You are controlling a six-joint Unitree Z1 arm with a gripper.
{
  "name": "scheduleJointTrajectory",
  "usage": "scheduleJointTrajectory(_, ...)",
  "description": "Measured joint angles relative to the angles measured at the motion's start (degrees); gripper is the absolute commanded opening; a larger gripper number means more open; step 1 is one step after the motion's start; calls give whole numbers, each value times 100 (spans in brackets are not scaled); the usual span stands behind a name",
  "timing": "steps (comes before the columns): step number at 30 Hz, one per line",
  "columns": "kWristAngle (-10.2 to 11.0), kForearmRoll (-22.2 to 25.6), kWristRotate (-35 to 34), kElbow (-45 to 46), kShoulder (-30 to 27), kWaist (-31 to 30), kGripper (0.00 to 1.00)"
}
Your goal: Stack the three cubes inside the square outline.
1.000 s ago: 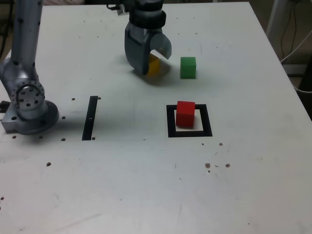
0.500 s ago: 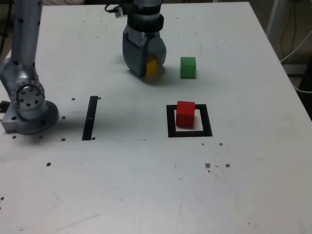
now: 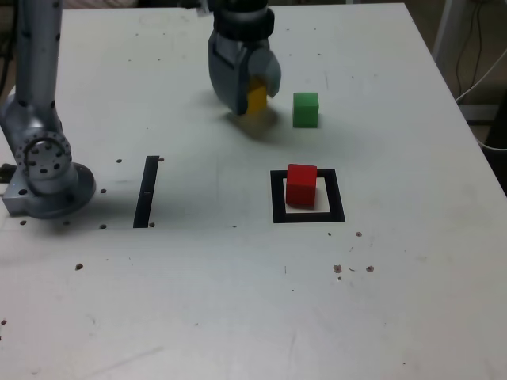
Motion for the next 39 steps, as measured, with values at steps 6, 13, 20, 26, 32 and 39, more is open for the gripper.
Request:
scheduleJointTrajectory(6, 152, 538, 0, -267, -163, -352, 13)
scheduleJointTrajectory(13, 360, 1048, 98, -494, -519, -1266, 11)
scheduleJointTrajectory(20, 509, 1716, 339, -913, -526, -2295, 10)
scheduleJointTrajectory(26, 289, 1763, 788, -1054, -504, -2768, 9)
scheduleJointTrajectory(32, 296, 1812, 955, -1304, -80, -3135, 8)
scheduleJointTrajectory(39, 163, 1925, 922, -1733, 226, -3456, 10)
